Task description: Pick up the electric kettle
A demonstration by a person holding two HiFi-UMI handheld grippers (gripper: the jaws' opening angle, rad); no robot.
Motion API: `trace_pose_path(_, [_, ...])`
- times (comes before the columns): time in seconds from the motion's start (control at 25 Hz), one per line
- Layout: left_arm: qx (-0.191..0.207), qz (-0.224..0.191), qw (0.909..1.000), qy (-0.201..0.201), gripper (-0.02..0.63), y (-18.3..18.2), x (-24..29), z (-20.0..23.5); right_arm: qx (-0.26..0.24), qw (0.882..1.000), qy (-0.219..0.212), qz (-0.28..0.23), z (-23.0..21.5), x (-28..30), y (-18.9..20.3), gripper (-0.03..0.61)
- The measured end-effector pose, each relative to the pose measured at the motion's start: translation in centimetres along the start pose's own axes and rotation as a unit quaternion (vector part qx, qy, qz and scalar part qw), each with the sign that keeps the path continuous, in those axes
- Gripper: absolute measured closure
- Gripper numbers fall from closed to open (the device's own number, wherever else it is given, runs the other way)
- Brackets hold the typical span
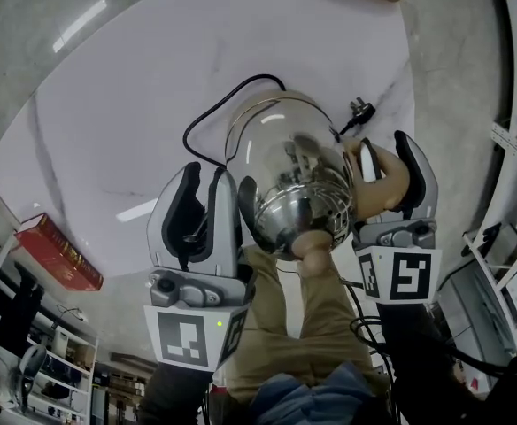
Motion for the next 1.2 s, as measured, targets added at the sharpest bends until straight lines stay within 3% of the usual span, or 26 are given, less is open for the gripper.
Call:
trace_pose_path(0.28, [0.006,-0.018,0.9996,-0.02,0.52,-0.5,0.7,0.2,-0.024,1.0,-0.017,-0.01,-0.1,1.0,-0.3,0.378])
trace_pose_path(0.4, [0.009,-0.022,0.9992,-0.031,0.558,-0.6,0.7,0.4,-0.032,0.999,-0.022,-0.015,0.0,1.3,-0.5,0.391])
trace_pose_path(0.52, [0.012,-0.026,0.9988,-0.039,0.611,-0.7,0.8,0.5,-0.026,0.999,-0.022,-0.018,0.2,1.5,-0.4,0.46])
trace_pose_path(1.2, [0.019,-0.041,0.9983,-0.037,0.614,-1.4,1.1,0.4,-0.018,1.0,-0.018,-0.012,0.2,1.5,-0.6,0.471])
Point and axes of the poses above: the fingertips, and each gripper's own axes: x forward along the fingers, z to its left, y out of its underside, the point moved 6 cm from there along -x, backward along the fingers, and after that the axes turned 1 degree about -x, right-handed, at the moved point
